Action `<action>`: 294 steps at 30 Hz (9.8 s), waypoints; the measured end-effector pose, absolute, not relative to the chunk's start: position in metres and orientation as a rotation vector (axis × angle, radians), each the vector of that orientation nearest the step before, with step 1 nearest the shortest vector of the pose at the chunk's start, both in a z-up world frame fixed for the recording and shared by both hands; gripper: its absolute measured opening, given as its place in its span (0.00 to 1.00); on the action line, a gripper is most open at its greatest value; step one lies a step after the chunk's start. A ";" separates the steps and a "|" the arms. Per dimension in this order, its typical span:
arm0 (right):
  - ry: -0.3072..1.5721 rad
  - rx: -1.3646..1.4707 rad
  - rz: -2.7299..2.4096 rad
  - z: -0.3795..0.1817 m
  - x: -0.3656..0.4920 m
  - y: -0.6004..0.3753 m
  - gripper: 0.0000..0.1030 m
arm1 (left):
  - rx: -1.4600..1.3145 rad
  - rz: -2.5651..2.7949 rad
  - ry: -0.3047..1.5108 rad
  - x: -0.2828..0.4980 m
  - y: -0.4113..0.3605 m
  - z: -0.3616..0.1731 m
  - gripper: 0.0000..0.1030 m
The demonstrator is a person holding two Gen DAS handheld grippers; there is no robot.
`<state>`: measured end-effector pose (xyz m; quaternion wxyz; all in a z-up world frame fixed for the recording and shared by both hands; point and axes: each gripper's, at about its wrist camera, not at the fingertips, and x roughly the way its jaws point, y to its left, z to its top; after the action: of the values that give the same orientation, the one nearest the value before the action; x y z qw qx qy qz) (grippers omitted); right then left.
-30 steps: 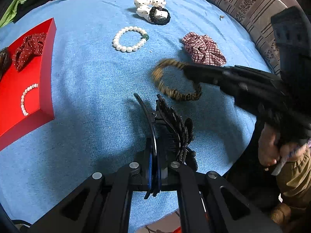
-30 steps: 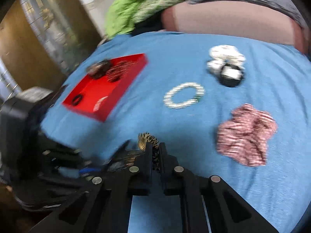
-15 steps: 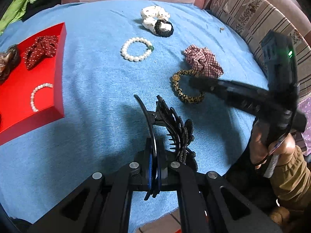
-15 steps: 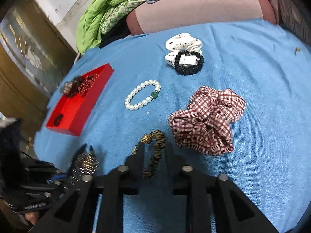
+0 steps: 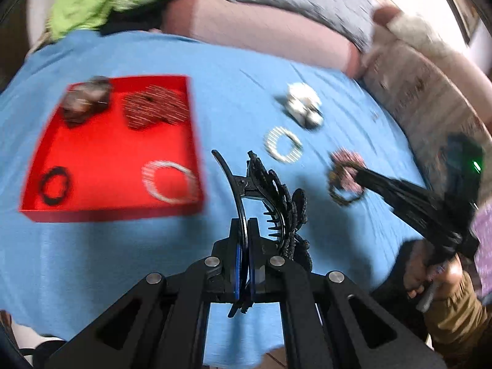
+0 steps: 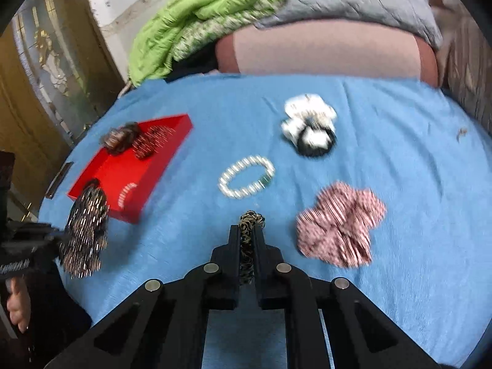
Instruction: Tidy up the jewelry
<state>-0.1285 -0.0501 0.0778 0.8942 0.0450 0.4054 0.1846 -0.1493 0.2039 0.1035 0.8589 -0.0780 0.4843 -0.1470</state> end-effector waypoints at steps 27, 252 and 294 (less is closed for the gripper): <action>0.947 -0.012 0.802 0.089 -0.075 0.205 0.08 | -0.320 0.076 1.050 -0.022 0.368 0.057 0.03; 0.851 0.027 0.463 0.069 -0.014 0.145 0.41 | -0.365 -0.075 0.781 -0.048 0.322 0.092 0.31; 0.920 0.421 0.296 0.064 -0.031 -0.128 0.05 | -0.267 -0.224 0.794 -0.069 0.243 0.109 0.33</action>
<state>-0.0309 -0.1284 0.0645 0.8643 0.2009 0.4390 0.1410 -0.0687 0.2428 0.1087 0.9075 -0.1296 0.3846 -0.1084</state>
